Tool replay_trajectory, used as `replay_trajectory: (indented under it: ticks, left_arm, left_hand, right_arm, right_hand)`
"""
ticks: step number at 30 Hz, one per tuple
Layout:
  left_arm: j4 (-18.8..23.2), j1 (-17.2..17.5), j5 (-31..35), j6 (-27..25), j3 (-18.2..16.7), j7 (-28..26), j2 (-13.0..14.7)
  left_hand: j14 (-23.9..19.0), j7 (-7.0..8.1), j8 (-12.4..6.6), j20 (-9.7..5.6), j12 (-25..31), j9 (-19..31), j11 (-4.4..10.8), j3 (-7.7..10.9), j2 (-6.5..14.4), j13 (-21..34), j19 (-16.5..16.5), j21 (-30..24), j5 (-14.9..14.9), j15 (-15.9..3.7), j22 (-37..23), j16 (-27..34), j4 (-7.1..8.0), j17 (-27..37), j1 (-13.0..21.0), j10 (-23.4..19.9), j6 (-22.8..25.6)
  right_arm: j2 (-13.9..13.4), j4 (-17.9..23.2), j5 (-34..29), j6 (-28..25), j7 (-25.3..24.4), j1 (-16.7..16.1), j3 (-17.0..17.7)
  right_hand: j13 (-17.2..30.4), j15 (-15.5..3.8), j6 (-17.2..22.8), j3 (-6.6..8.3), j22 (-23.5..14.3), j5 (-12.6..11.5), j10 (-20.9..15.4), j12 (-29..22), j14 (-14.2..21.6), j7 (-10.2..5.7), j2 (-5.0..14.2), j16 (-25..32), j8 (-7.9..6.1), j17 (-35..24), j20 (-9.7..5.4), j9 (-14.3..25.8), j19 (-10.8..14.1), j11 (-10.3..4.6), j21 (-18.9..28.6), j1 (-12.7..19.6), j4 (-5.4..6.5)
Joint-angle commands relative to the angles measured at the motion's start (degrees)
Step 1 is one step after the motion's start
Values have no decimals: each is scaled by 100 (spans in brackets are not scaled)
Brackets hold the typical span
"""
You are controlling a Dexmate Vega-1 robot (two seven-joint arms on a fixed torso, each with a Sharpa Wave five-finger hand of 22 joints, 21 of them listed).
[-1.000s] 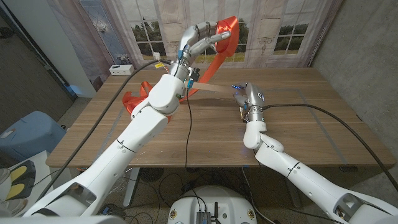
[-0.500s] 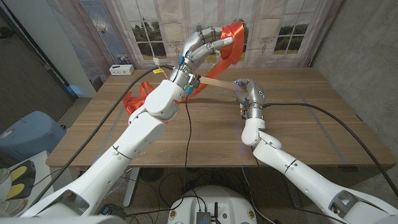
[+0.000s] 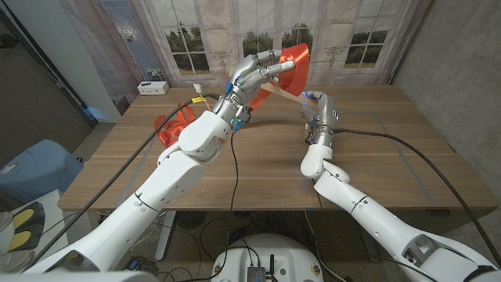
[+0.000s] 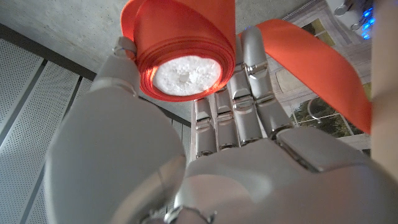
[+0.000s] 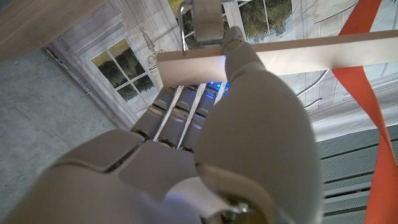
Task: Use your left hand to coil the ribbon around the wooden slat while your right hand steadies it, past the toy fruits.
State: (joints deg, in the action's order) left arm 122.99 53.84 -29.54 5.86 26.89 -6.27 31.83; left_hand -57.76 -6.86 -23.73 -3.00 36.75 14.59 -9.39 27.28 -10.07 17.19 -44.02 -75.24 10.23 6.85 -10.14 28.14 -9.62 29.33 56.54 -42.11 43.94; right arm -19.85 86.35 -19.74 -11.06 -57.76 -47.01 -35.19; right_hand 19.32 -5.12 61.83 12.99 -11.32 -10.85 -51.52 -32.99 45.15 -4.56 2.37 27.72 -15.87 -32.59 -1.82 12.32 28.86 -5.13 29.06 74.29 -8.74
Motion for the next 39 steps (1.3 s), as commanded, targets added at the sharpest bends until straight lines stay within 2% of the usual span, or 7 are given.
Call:
replay_trajectory:
  ticks: [1, 14, 23, 39]
  left_arm:
    - [-13, 201, -535, -445, 63, 47, 194]
    - [-178, 634, -992, -808, 18, -557, 141]
    - [-115, 859, -1047, -1090, -86, -1147, 168]
    - [-203, 1011, -1104, -1382, -212, -1810, 127]
  left_hand:
    - [-1645, 21, -26, -647, 44, 1222, 1182, 727, 1553, 1915, 62, -30, 34, -1978, 1, -17, -13, 25, 1461, -1241, 977]
    - [-1669, 14, 1, -656, 17, 1235, 1171, 753, 1546, 1909, 51, -50, 38, -1976, 5, -53, -17, 40, 1452, -1251, 989]
    - [-1681, 14, 13, -651, 15, 1246, 1151, 768, 1547, 1934, 42, -62, 39, -1976, 6, -75, -17, 44, 1449, -1248, 994]
    - [-1706, -13, 49, -652, -14, 1261, 1159, 792, 1543, 1919, 33, -81, 42, -1971, 9, -113, -21, 58, 1445, -1278, 1005]
  right_arm:
    - [237, -290, 53, 425, -623, 54, 226]
    - [572, -134, -547, 1089, -623, -295, 871]
    - [845, -6, -966, 1519, -623, -504, 1276]
    - [721, 113, -98, 2702, -623, -704, 1426]
  right_hand:
    - [73, -818, 40, -5, -34, -59, -462, -103, 52, 74, 628, 22, -21, -20, 42, 38, 27, 85, 65, 568, 15]
    - [82, -817, 30, -11, -34, -61, -449, -118, 54, 83, 632, 5, -10, -50, 44, 38, 30, 88, 100, 580, 15]
    - [75, -815, 32, -17, -33, -62, -442, -123, 59, 70, 638, -12, -5, -70, 41, 39, 22, 85, 126, 584, 19]
    - [66, -815, 30, -28, -31, -63, -443, -141, 64, 75, 642, -46, 4, -106, 32, 40, 0, 82, 171, 592, 22]
